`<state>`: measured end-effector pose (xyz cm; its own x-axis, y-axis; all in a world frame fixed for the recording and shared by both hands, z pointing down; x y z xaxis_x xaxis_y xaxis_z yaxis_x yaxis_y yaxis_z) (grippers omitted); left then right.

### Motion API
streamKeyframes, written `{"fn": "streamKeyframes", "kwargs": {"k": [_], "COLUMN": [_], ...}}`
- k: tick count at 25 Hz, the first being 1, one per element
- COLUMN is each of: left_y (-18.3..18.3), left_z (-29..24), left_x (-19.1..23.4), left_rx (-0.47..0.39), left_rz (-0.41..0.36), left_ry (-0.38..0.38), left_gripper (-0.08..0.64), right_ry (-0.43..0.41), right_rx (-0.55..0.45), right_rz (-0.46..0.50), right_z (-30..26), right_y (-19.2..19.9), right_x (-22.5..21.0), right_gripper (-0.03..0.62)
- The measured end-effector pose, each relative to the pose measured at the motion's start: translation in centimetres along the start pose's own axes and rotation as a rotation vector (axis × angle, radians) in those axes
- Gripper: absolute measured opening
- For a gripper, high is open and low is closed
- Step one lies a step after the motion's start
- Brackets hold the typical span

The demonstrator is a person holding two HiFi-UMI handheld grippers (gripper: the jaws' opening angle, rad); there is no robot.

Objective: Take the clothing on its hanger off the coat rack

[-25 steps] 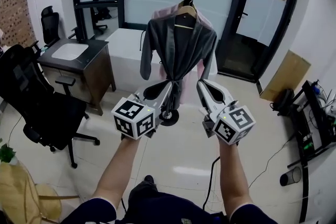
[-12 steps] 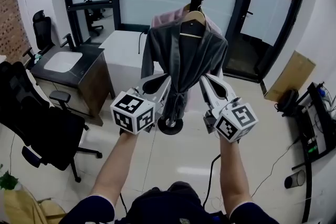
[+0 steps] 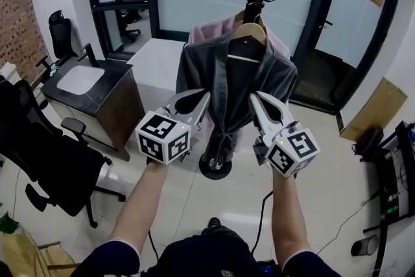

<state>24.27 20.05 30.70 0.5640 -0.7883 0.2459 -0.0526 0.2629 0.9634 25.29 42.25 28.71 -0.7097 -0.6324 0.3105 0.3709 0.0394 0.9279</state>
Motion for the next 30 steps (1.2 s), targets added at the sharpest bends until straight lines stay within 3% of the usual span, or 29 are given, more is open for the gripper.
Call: {"fn": "streamKeyframes", "kwargs": {"k": [10,22,30], "left_y": [0.1,-0.5,-2.9], "left_z": [-7.2,-9.8,-14.3], "left_x": [2.4,6.2,8.1], "left_rx": [0.003,0.042,0.104], "left_rz": [-0.045,-0.084,-0.304], "left_ry": [-0.059,-0.063,-0.09], "left_gripper": [0.012,0.012,0.223], "right_ry": [-0.103,-0.068,-0.053], "right_rx": [0.043,0.055,0.076], "right_rz": [0.034,-0.012,-0.017], "right_z": [-3.7,-5.7,-5.4], "right_y": [3.8,5.4,5.8], "right_x": [-6.2,-7.4,-6.6], "right_gripper": [0.002,0.002,0.002]}}
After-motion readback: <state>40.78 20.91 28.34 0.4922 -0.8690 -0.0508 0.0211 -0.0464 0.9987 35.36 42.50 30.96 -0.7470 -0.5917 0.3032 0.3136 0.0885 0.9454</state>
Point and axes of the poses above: the fingertips, and each gripper's own axes: z backward along the fingers, x to its left, y out of its underside, the point moved 9 cm from there along z, backward along the fingers, and after that the axes turned 14 degrees about z, right-handed, at the moved point
